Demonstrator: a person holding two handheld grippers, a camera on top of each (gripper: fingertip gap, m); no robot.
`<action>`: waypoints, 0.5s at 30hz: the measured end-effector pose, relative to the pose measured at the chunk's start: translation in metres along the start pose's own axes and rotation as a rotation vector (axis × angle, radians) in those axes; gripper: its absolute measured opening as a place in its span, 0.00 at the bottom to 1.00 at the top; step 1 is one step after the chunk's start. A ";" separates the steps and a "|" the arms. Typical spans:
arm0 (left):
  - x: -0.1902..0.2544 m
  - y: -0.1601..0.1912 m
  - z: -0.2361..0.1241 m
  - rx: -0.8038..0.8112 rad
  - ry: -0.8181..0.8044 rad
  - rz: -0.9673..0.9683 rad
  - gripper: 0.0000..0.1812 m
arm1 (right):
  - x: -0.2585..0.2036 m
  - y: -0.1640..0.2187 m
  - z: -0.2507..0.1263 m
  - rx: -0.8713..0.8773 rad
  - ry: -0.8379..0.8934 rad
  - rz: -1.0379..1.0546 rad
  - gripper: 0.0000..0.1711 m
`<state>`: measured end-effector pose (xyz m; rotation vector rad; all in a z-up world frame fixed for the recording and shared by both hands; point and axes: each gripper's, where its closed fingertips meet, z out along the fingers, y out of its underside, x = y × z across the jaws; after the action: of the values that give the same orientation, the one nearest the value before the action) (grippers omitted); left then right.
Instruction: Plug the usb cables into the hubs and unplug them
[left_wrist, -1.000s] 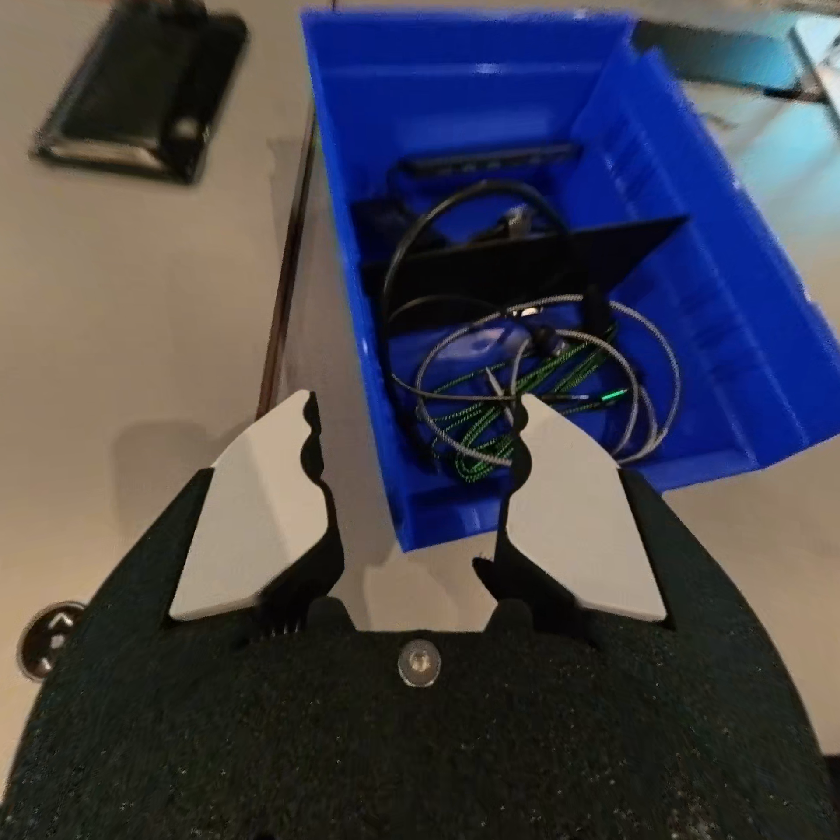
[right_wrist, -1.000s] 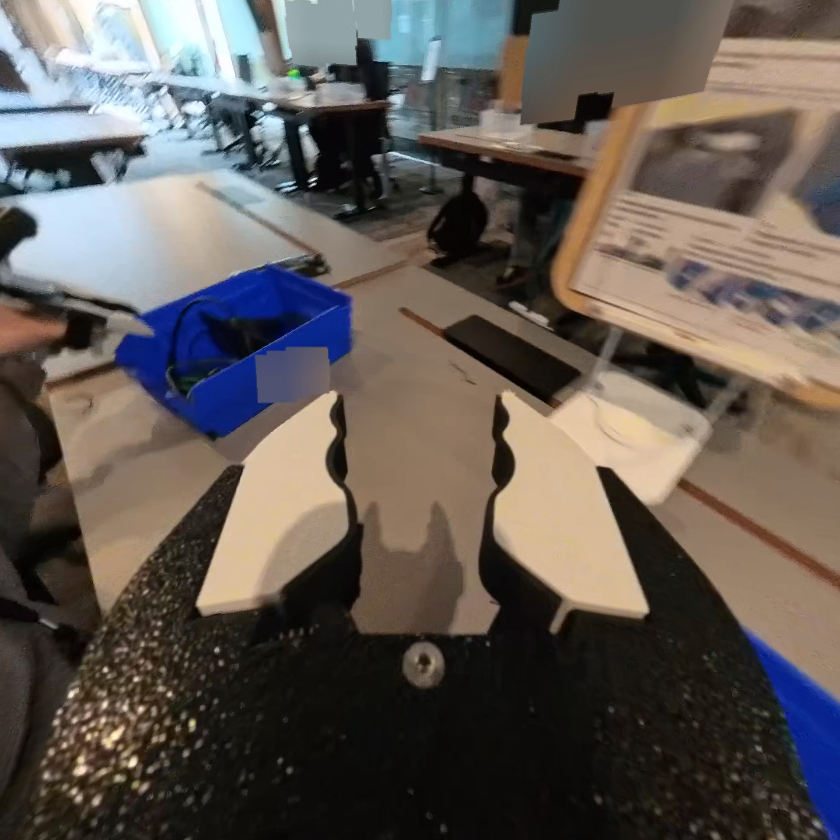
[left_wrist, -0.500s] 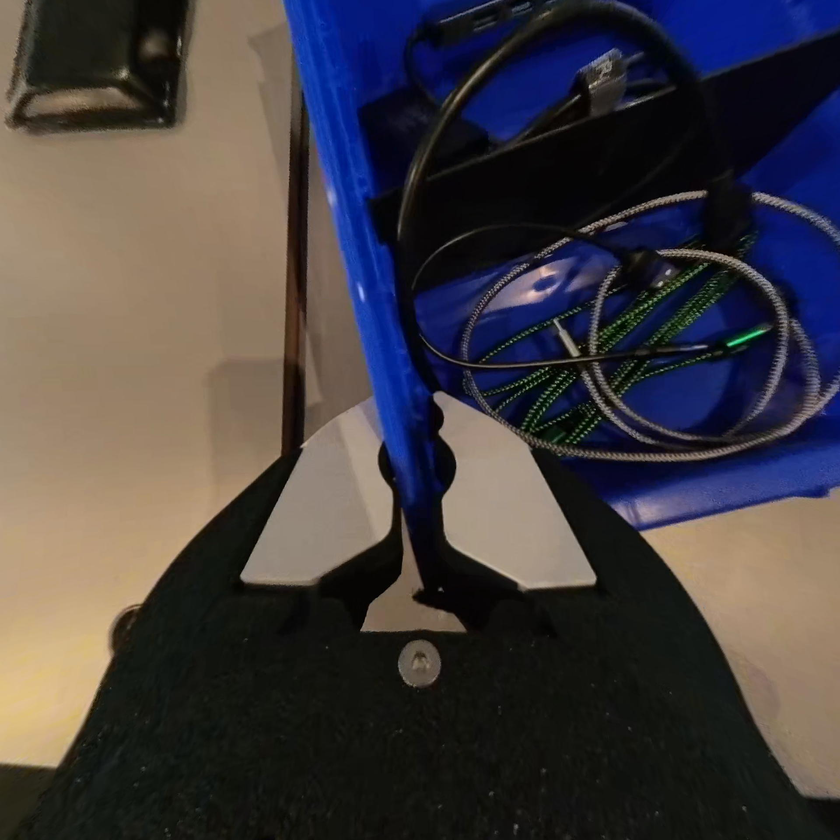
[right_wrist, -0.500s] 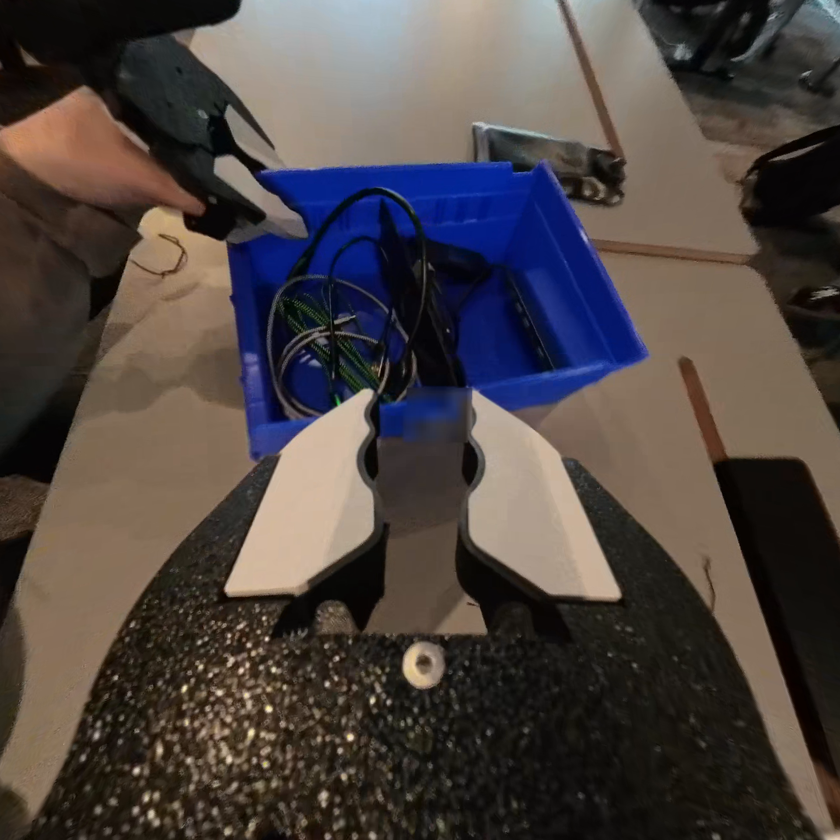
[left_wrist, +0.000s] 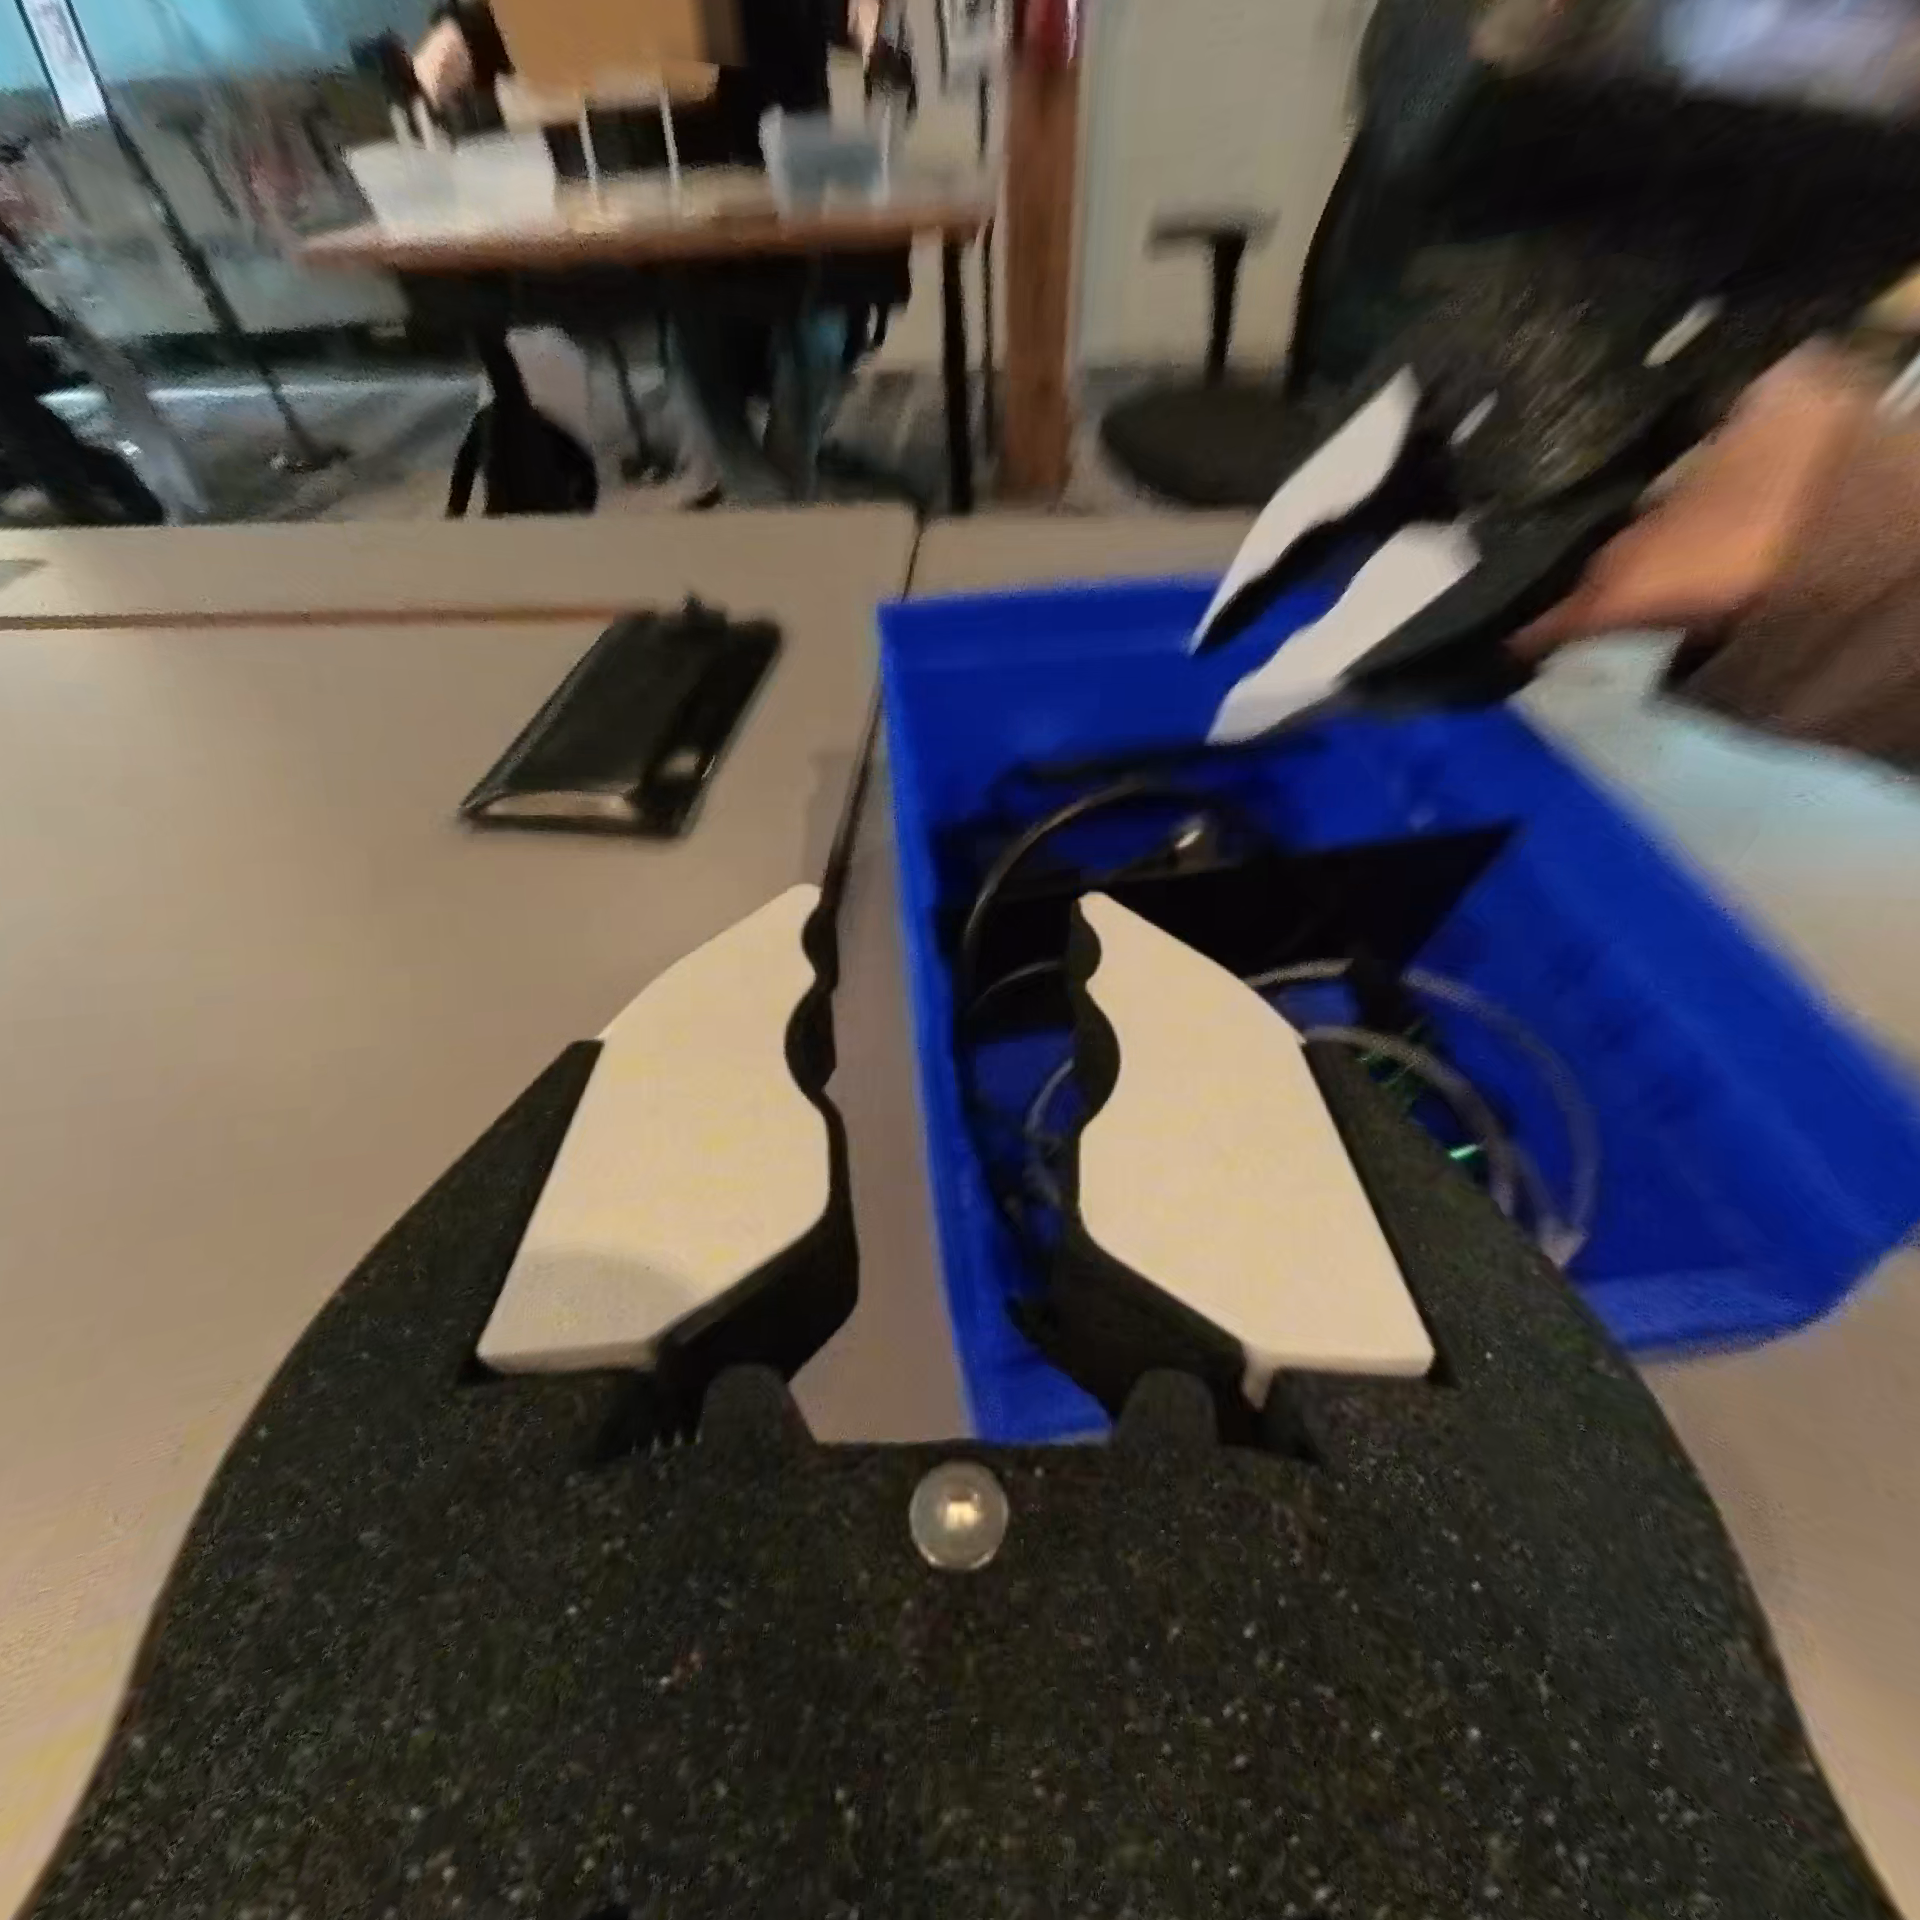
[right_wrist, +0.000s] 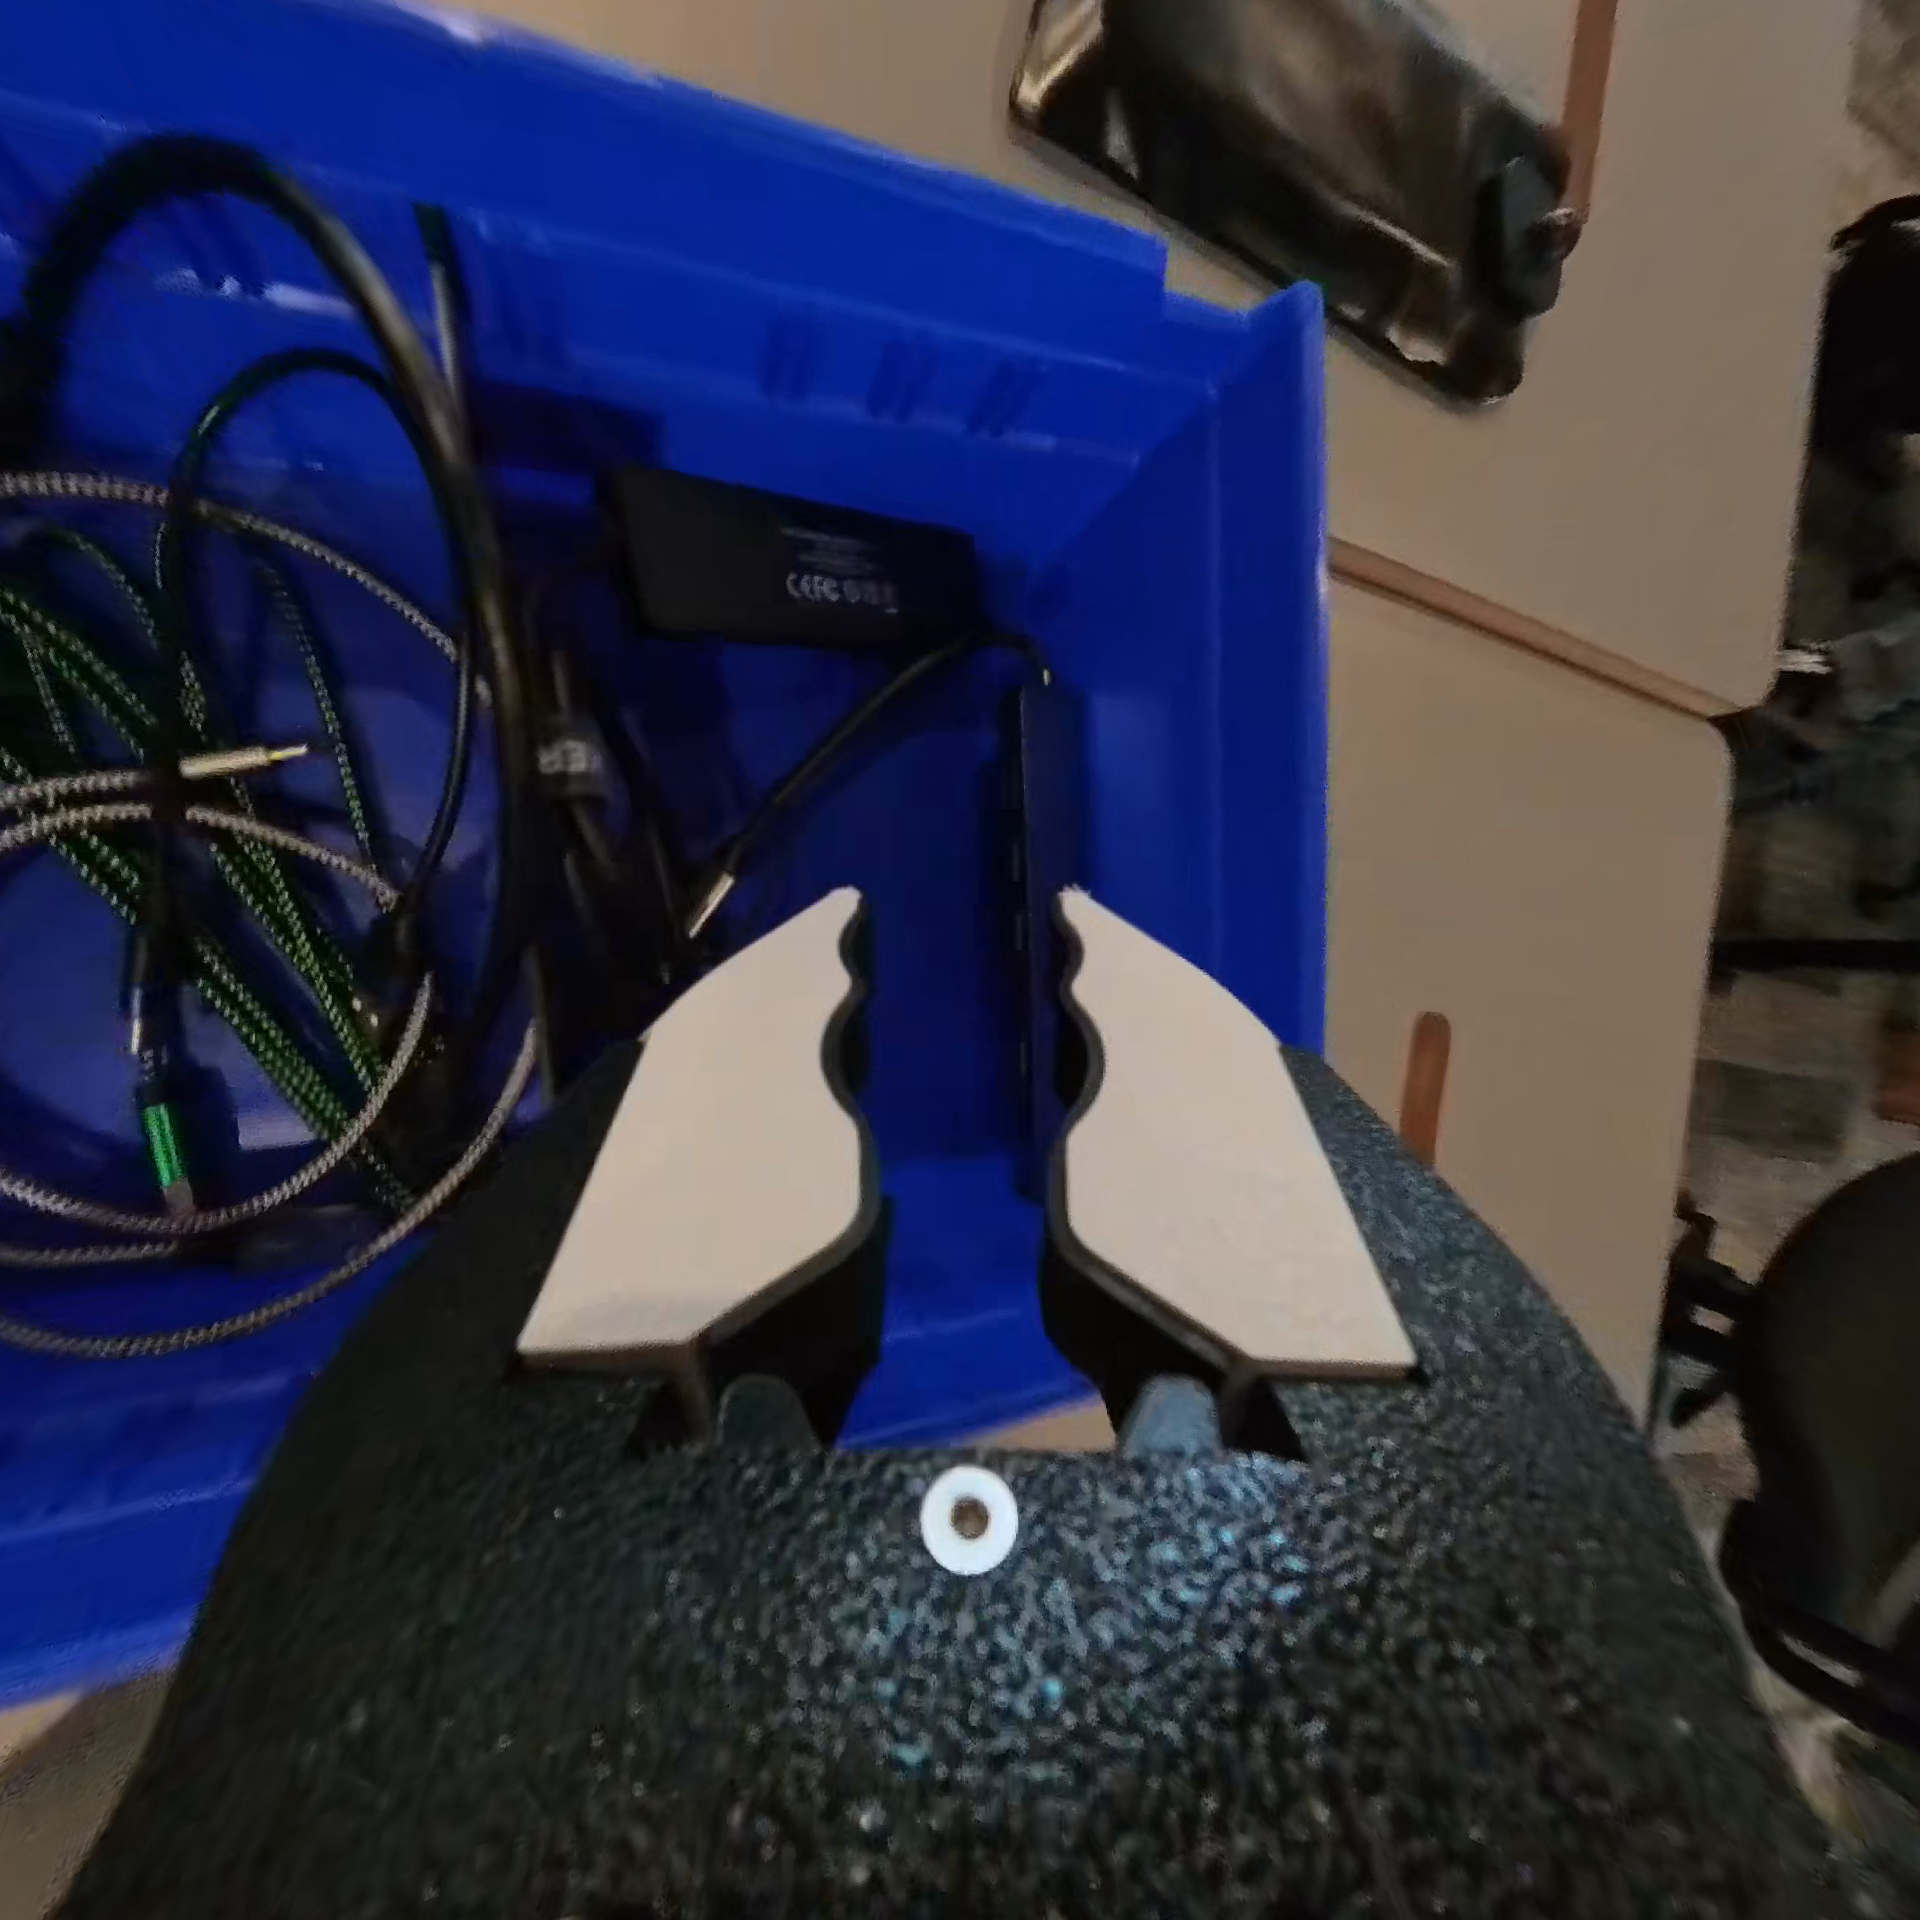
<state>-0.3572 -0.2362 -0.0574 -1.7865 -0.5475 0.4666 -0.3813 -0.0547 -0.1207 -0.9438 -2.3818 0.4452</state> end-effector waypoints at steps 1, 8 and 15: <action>0.005 -0.006 -0.003 0.044 0.038 -0.041 0.26 | 0.002 -0.001 0.005 -0.007 -0.014 0.012 0.18; 0.036 -0.029 -0.029 0.207 0.206 -0.194 0.45 | 0.018 0.020 0.035 -0.306 0.034 -0.137 0.21; 0.040 -0.028 -0.061 0.200 0.138 -0.125 0.47 | 0.024 0.042 0.046 -0.529 0.081 -0.221 0.27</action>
<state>-0.2936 -0.2536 -0.0159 -1.5701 -0.4942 0.2981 -0.4008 -0.0128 -0.1688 -0.8733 -2.5366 -0.3195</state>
